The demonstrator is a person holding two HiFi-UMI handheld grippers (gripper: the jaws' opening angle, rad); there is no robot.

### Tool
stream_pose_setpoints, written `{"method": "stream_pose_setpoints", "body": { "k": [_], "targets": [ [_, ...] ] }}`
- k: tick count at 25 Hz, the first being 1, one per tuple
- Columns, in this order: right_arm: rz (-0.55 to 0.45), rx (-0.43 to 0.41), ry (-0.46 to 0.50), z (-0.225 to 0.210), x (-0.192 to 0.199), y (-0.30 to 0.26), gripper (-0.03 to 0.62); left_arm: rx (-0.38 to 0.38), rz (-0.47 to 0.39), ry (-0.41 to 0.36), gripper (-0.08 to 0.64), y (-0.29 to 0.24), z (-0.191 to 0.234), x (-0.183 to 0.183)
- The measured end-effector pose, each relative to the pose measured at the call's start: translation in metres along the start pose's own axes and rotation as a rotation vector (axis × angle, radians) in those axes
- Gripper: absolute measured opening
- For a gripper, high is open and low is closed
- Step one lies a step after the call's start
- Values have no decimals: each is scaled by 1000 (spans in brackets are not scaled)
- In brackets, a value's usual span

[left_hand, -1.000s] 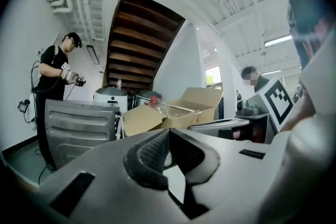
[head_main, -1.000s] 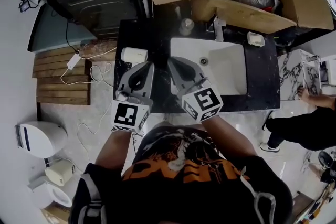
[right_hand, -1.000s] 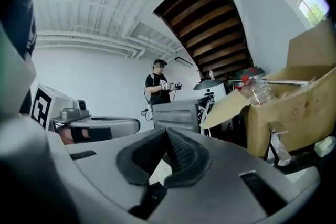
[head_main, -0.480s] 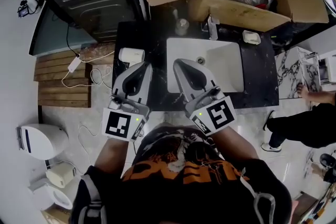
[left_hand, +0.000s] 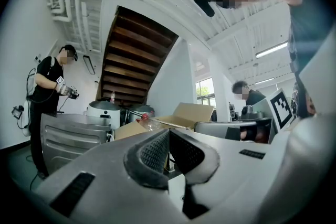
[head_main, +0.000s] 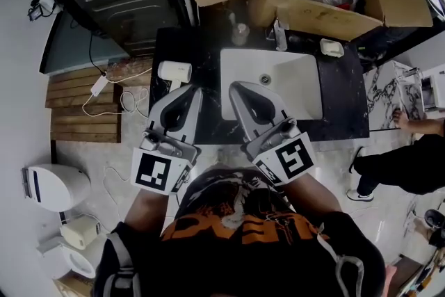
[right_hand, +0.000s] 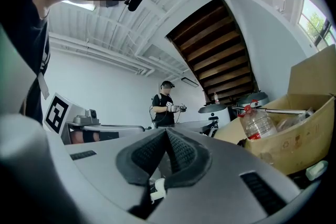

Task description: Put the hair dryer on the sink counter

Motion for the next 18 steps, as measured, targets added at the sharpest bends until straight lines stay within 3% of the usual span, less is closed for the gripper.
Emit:
{"method": "stream_pose_setpoints", "body": {
  "k": [9, 18],
  "targets": [
    [7, -2, 5, 6, -2, -4, 12, -1, 6, 47, 23, 4, 2, -1],
    [14, -1, 9, 14, 0, -8, 12, 11, 40, 31, 23, 9, 8, 6]
  ]
}}
Point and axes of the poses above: the fingertips, and each gripper's own axes: y backward along the fingers, z to its left, x out of its underside, the point moved 10 cm from there along y, backward along the fingers, and after that the axes turned 6 degrees about z, right-handed, at the moved point
